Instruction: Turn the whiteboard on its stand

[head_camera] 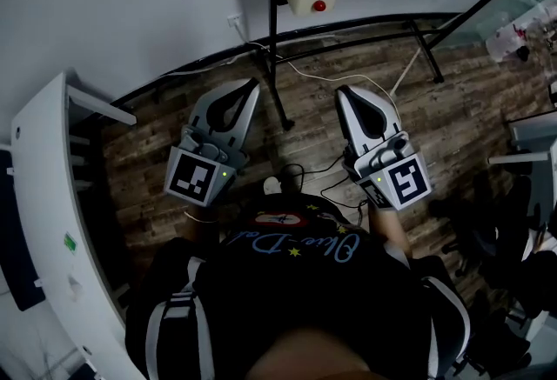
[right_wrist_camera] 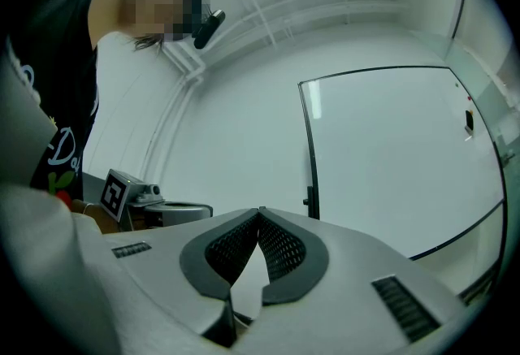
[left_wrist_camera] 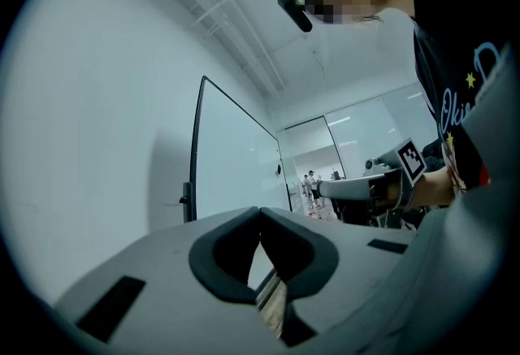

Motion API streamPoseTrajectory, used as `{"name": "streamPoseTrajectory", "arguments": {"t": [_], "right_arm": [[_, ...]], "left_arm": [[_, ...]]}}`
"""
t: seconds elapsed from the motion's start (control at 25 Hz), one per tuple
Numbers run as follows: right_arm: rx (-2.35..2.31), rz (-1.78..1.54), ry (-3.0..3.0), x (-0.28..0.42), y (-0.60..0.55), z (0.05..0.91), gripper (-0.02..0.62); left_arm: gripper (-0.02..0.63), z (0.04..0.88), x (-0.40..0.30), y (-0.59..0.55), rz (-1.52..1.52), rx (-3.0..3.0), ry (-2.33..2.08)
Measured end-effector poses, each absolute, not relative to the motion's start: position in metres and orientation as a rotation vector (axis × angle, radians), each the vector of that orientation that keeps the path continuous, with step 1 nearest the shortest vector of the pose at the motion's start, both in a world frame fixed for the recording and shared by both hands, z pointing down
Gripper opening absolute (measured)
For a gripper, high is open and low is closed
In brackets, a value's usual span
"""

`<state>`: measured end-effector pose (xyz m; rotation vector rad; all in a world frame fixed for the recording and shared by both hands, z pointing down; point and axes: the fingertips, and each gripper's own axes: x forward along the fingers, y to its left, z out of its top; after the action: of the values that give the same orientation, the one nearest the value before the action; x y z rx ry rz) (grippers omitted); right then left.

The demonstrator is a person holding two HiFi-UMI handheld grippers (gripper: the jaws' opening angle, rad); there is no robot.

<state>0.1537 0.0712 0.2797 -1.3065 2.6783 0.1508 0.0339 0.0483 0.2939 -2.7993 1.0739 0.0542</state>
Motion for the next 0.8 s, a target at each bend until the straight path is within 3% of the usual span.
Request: {"name": "streamPoseTrajectory", "arguments": {"t": [0.8], "right_arm": [[-1.408,0.14,2.636,0.131,0.047,0.284,0.031]], "left_arm": [[0.006,0.305,0.011,0.022,0.066,-2.847,1.007]]}}
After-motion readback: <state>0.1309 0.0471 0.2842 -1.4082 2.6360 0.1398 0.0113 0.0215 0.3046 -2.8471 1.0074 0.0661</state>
